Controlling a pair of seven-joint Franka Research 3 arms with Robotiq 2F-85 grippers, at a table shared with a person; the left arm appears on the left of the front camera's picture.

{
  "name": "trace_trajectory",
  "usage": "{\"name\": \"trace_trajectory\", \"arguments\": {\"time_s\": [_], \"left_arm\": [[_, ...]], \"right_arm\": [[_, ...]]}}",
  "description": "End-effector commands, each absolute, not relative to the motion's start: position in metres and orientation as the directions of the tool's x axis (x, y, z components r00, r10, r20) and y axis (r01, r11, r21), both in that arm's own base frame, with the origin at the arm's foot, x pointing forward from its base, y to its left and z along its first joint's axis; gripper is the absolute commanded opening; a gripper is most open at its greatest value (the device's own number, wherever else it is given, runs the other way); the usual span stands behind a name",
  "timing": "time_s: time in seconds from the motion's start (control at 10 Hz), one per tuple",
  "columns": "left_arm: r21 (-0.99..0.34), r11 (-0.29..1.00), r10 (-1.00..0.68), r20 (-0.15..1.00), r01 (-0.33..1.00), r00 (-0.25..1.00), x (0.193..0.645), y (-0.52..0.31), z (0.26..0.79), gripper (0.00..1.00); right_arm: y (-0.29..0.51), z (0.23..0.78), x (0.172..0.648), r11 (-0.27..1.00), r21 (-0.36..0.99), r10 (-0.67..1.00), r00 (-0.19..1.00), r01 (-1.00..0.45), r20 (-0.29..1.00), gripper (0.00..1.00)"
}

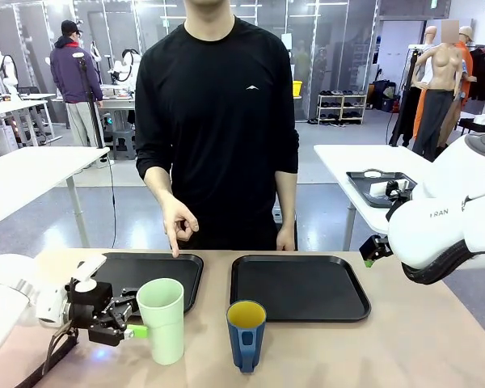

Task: Sort and store the cups by type.
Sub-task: Pick up the Reusable plastic cup.

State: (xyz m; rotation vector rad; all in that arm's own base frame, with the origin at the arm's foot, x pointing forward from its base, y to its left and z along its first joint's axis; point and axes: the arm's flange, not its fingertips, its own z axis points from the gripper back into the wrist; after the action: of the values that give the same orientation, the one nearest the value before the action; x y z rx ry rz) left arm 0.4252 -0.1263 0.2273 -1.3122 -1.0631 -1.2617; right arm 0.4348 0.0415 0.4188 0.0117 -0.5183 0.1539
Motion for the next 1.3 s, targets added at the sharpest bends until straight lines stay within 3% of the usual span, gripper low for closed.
{"name": "trace_trajectory", "arguments": {"time_s": [0.0,1.2], "left_arm": [[-0.045,-0.134,-0.003,0.999,0.990,0.045,0.430,-0.134,0.217,1.00],[-0.091,-0.224,0.029,0.995,0.970,0.100,0.436,-0.166,0.190,1.00]], "right_arm": [[0.041,0.418,0.435,0.989,-0.026,0.142,0.857,-0.148,0.496,1.00],[0.041,0.418,0.435,0.989,-0.026,0.142,0.857,-0.148,0.496,1.00]]}}
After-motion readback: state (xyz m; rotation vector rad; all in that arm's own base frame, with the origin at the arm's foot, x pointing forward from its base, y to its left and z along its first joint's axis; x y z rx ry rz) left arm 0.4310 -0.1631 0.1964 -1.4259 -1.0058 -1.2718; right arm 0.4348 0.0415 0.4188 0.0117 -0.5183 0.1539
